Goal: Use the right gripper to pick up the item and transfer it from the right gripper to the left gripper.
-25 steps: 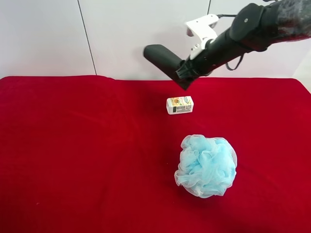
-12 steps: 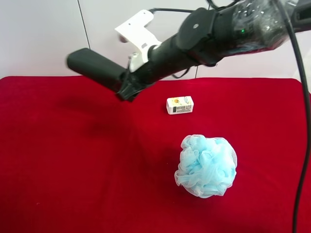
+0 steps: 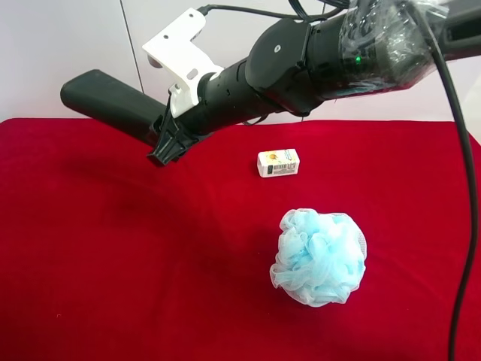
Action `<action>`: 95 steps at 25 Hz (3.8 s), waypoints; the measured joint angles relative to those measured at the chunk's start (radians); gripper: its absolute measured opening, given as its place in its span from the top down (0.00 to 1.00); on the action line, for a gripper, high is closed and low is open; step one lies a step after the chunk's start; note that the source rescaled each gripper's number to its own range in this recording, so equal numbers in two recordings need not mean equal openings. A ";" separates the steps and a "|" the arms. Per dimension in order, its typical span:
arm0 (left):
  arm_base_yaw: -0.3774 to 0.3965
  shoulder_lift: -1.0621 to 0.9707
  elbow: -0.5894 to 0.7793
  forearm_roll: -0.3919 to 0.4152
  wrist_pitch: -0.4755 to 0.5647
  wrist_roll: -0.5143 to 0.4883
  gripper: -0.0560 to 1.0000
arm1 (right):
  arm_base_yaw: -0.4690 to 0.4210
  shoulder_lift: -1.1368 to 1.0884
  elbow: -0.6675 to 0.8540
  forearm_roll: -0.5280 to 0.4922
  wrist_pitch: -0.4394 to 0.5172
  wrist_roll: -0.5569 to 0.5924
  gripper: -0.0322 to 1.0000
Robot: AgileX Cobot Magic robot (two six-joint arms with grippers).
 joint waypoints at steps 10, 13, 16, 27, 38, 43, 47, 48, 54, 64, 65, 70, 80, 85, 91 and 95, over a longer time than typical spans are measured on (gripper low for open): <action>0.000 0.266 -0.011 -0.129 -0.092 -0.032 0.02 | 0.000 0.000 0.000 0.000 -0.067 -0.001 0.91; 0.000 0.353 -0.011 -0.218 -0.257 0.005 0.02 | 0.000 0.000 0.000 0.000 -0.078 0.000 0.91; 0.000 0.449 -0.011 -0.309 -0.379 0.050 0.02 | 0.000 0.000 0.000 0.001 -0.084 0.001 0.91; 0.000 0.895 -0.011 -0.710 -0.708 0.400 0.02 | 0.001 0.000 0.000 0.005 -0.090 0.018 0.92; 0.000 1.150 -0.013 -1.622 -0.656 1.266 0.02 | 0.002 0.000 0.000 0.007 -0.093 0.053 0.93; 0.000 1.232 -0.068 -1.703 -0.569 1.365 0.02 | 0.002 0.000 0.000 0.007 -0.093 0.061 0.93; 0.000 1.301 -0.119 -1.707 -0.550 1.377 0.03 | 0.002 0.000 0.000 0.007 -0.093 0.081 0.93; 0.000 1.315 -0.134 -1.708 -0.541 1.379 0.04 | 0.002 0.000 0.000 0.007 -0.093 0.089 0.93; 0.000 1.367 -0.225 -1.710 -0.501 1.381 0.04 | 0.002 0.000 0.000 0.007 -0.092 0.104 0.93; 0.000 1.405 -0.302 -1.710 -0.490 1.381 0.06 | 0.075 0.000 0.000 0.008 -0.143 0.105 0.93; 0.000 1.405 -0.302 -1.710 -0.490 1.381 0.08 | 0.078 0.000 0.000 0.008 -0.146 0.105 0.93; 0.002 1.406 -0.304 -1.712 -0.491 1.383 0.40 | 0.078 0.000 0.000 0.008 -0.156 0.105 0.94; 0.002 1.406 -0.311 -1.718 -0.465 1.392 0.94 | 0.077 0.000 0.002 0.008 -0.183 0.110 0.96; 0.002 1.406 -0.312 -1.726 -0.465 1.392 0.94 | 0.078 0.000 0.002 0.007 -0.197 0.108 0.97; 0.002 1.406 -0.312 -1.727 -0.466 1.392 0.94 | 0.078 0.000 0.002 0.007 -0.198 0.108 0.97; 0.002 1.406 -0.312 -1.725 -0.475 1.392 0.94 | 0.079 0.000 0.002 0.007 -0.225 0.108 0.66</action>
